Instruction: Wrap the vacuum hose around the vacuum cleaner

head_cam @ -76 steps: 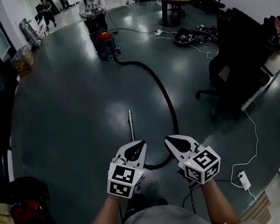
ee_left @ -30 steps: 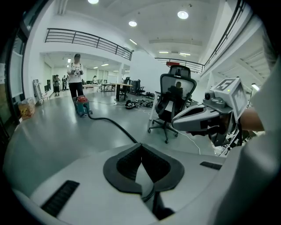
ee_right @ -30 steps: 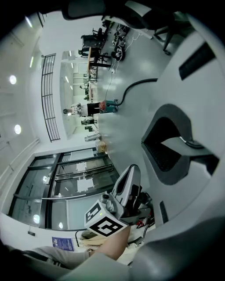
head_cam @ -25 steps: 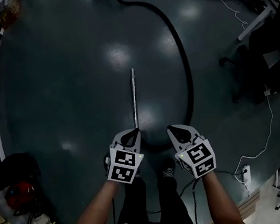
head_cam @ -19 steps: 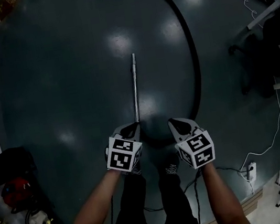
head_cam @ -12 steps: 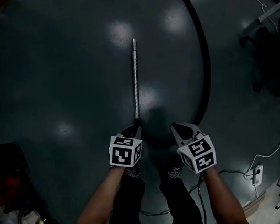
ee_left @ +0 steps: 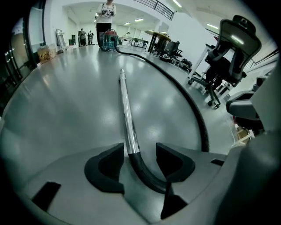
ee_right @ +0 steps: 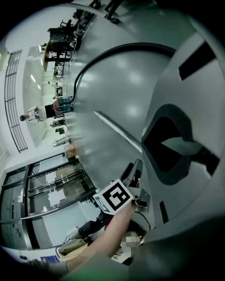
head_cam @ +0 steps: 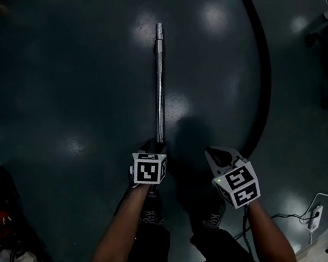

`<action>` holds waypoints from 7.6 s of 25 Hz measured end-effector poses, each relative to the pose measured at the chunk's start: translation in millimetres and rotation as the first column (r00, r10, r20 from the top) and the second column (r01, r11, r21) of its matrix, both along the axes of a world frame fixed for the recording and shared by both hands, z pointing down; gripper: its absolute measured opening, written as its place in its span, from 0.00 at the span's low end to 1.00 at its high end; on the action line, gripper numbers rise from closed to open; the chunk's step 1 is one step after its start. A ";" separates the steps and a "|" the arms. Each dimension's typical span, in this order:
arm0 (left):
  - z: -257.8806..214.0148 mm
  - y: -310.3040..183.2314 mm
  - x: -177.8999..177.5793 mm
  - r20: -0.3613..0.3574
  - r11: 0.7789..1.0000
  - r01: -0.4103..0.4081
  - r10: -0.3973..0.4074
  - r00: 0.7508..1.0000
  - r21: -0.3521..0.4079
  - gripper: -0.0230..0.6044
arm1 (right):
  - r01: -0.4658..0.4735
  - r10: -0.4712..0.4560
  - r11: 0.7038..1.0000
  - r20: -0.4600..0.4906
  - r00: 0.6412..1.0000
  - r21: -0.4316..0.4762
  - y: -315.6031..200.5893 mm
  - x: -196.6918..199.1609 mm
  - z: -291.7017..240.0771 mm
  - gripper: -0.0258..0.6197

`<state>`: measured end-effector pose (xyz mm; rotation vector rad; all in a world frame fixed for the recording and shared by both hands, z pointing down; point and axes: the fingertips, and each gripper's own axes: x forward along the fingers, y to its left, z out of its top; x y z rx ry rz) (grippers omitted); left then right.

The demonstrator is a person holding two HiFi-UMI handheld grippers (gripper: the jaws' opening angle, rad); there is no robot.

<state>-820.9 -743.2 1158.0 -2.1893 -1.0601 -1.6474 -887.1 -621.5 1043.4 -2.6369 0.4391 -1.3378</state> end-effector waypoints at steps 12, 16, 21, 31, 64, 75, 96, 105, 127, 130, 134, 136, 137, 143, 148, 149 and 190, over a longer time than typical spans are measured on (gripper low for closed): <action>112.1 13.6 13.4 -0.005 0.994 -0.017 0.018 1.000 0.105 0.46 | 0.055 -0.055 0.998 -0.003 0.998 0.006 25.5 23.8 65.5 0.05; 117.3 10.4 8.2 0.002 0.989 -0.025 0.025 1.000 0.145 0.46 | 0.035 -0.035 0.999 -0.032 0.999 -0.004 37.1 29.7 50.1 0.05; 89.0 16.7 15.1 -0.027 0.989 -0.009 0.013 1.000 0.149 0.35 | 0.013 -0.013 1.000 -0.029 0.999 -0.005 37.5 18.3 23.8 0.05; -76.1 56.1 38.6 -0.075 0.996 0.029 -0.022 0.997 0.081 0.34 | 0.082 -0.082 0.996 0.015 0.997 -0.016 41.1 -10.9 -94.0 0.05; -536.6 64.9 17.6 -0.326 0.950 -0.306 0.309 0.893 0.065 0.34 | 0.788 -0.972 0.192 -0.002 0.235 -0.585 -35.5 128.5 -434.2 0.41; -623.3 54.6 44.8 -0.365 0.814 -0.579 0.555 0.748 0.051 0.34 | 0.790 -0.972 0.037 0.160 0.170 -0.612 -61.7 153.7 -462.1 0.41; -738.6 98.0 59.2 -0.309 0.506 -0.858 0.805 0.507 -0.090 0.32 | 0.695 -0.858 0.248 0.180 0.481 -0.675 -9.7 152.9 -579.9 0.26; -727.9 191.6 43.2 -0.171 0.457 -0.889 0.876 0.452 -0.008 0.36 | 0.686 -0.899 0.202 0.147 0.413 -0.699 63.5 142.9 -604.8 0.26; -714.4 281.8 85.7 0.005 0.748 -0.663 0.663 0.749 0.009 0.24 | 0.388 -0.754 0.483 -0.147 0.641 -0.785 233.8 155.9 -666.0 0.45; -719.9 290.8 99.1 -0.004 0.796 -0.605 0.605 0.796 -0.027 0.24 | 0.277 -0.621 0.652 -0.288 0.729 -0.705 241.6 146.7 -684.7 0.45; -734.8 310.6 116.4 -0.027 0.843 -0.528 0.528 0.849 -0.101 0.24 | 0.161 -0.440 0.833 -0.456 0.773 -0.530 217.4 138.1 -710.4 0.45; -745.4 318.4 126.8 -0.034 0.868 -0.479 0.479 0.877 -0.134 0.24 | 0.177 -0.409 0.869 -0.471 0.782 -0.462 196.1 140.6 -714.8 0.45; -751.3 321.8 131.7 -0.034 0.877 -0.456 0.457 0.889 -0.151 0.24 | 0.186 -0.398 0.881 -0.468 0.789 -0.436 186.8 143.1 -716.8 0.45; -762.9 352.1 152.8 -0.011 0.882 -0.398 0.409 0.912 -0.253 0.24 | 0.188 -0.206 0.978 -0.388 0.898 -0.085 150.4 141.2 -713.2 0.45; -758.8 370.5 169.6 0.010 0.878 -0.375 0.396 0.918 -0.296 0.24 | 0.096 -0.065 0.991 -0.287 0.956 0.097 119.5 149.9 -689.1 0.45; -759.3 372.7 173.3 0.020 0.877 -0.368 0.393 0.919 -0.309 0.24 | 0.057 -0.026 0.992 -0.266 0.963 0.111 114.9 156.3 -684.1 0.45; -809.2 404.0 205.2 0.207 0.526 -0.541 0.815 0.541 -0.656 0.62 | -0.108 0.122 0.987 -0.124 0.985 0.116 171.4 226.2 -663.5 0.24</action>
